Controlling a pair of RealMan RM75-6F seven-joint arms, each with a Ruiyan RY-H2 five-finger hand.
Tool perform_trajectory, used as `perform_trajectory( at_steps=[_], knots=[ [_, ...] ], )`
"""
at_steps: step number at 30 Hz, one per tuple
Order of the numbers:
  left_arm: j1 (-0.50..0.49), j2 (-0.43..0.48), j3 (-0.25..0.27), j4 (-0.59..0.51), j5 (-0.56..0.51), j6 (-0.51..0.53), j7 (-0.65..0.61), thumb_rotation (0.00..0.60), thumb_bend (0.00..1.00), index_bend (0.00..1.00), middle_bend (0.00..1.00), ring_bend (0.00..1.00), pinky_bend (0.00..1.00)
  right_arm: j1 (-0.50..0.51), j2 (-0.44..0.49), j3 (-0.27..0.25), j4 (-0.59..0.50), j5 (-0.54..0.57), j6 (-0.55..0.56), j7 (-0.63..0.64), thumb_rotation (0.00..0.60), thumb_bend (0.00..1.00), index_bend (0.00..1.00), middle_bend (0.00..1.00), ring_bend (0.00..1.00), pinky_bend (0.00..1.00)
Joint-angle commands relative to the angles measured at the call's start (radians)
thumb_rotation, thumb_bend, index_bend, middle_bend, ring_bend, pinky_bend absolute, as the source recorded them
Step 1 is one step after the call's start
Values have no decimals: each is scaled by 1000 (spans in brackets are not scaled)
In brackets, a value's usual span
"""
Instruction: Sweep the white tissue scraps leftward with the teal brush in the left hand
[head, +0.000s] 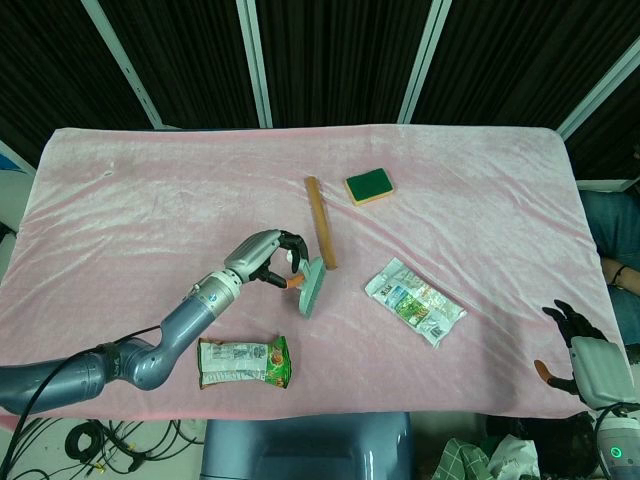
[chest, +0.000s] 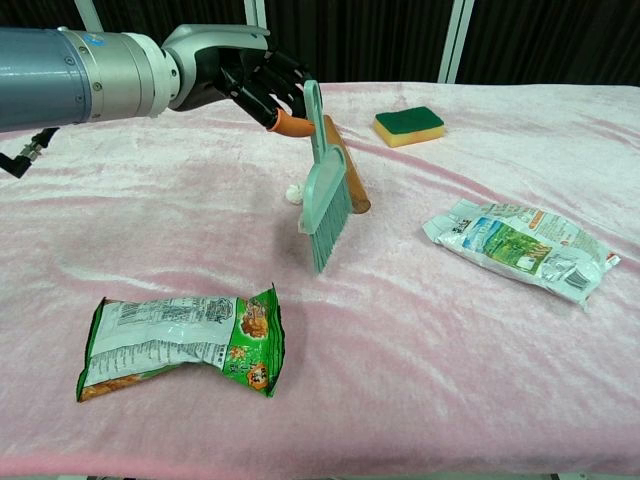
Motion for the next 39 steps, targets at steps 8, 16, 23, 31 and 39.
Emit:
perform_trajectory(
  at_steps=[8,16,23,31,39],
  knots=[
    [14,3,-25,80,65,-127,-170,600,544,756,616,246,264,0,-1,0,0,2,0,-1,600,223,168,67,144,263],
    [17,2,-7,168,169,-103,-161,600,544,759,617,246,264,0,0,-1,-2,5,-5,4,600,222,168,67,144,263],
    [7,-17,20,261,230,-101,-164,600,546,768,620,246,264,0,2,0,-6,10,-6,1,600,222,168,67,144,263],
    [5,-54,39,361,277,-102,-230,600,549,772,622,246,264,0,3,-1,-7,9,-7,2,600,222,168,67,144,263],
    [11,-38,56,385,300,-86,-230,600,549,773,623,247,264,1,4,-1,-7,9,-9,3,600,222,168,67,144,263]
  ],
)
